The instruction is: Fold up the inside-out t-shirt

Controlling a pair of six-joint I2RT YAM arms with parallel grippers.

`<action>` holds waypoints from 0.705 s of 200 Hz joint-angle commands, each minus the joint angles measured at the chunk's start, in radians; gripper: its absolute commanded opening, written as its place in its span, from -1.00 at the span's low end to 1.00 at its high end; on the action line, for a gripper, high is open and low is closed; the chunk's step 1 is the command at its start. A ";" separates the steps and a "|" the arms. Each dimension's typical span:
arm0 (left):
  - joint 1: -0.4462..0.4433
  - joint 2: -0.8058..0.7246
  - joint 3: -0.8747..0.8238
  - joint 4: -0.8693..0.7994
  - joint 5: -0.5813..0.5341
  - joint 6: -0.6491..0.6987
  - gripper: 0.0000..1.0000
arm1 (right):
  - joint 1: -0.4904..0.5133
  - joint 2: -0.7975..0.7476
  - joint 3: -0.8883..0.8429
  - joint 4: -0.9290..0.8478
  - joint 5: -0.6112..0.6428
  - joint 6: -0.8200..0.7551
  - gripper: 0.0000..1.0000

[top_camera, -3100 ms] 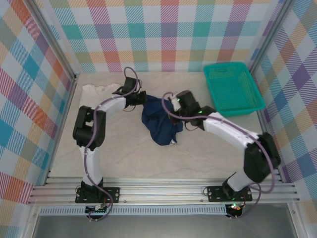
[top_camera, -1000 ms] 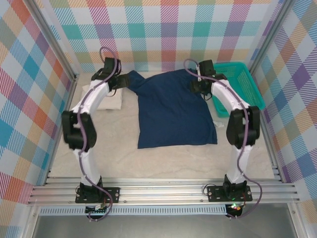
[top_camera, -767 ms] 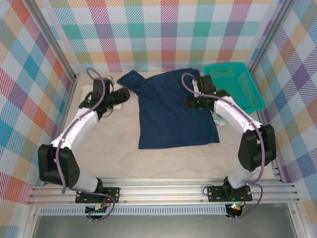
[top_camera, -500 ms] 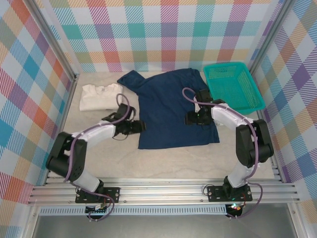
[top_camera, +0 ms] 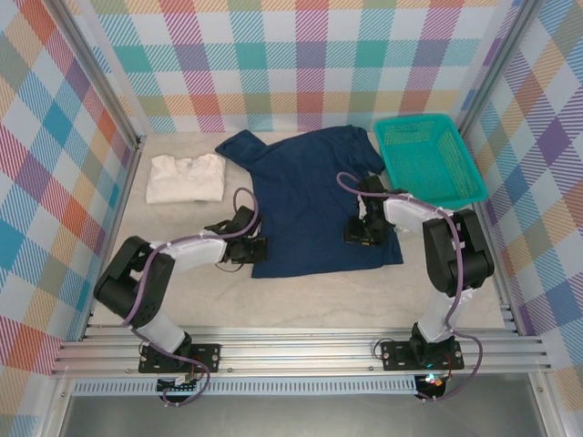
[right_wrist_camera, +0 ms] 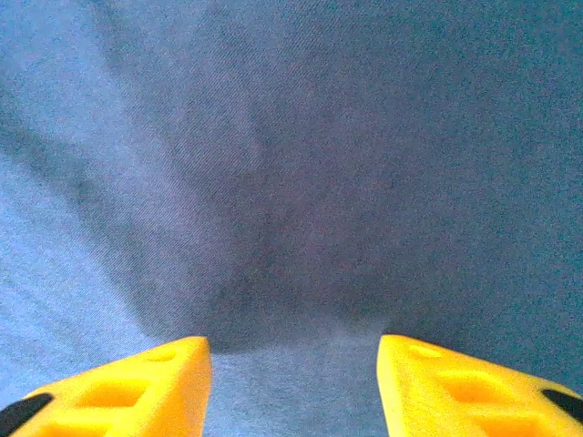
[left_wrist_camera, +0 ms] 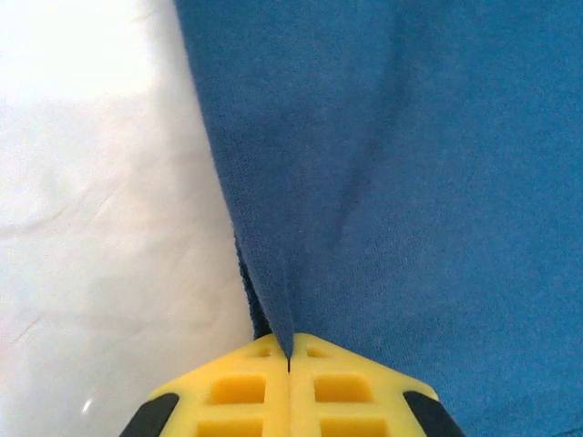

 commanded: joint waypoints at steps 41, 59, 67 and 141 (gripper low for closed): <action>-0.010 -0.410 -0.178 -0.250 -0.124 -0.069 -0.52 | 0.120 -0.035 0.003 0.002 -0.109 0.012 -0.03; -0.030 -0.463 -0.133 -0.275 -0.165 -0.030 -0.05 | 0.119 -0.110 0.004 -0.030 -0.052 -0.016 0.02; -0.051 -0.489 -0.115 -0.261 -0.184 -0.015 0.05 | 0.117 -0.153 -0.002 -0.035 -0.046 -0.027 0.06; -0.435 -0.209 -0.001 0.075 -0.017 0.511 0.13 | -0.028 -0.362 -0.084 0.013 -0.107 -0.035 0.14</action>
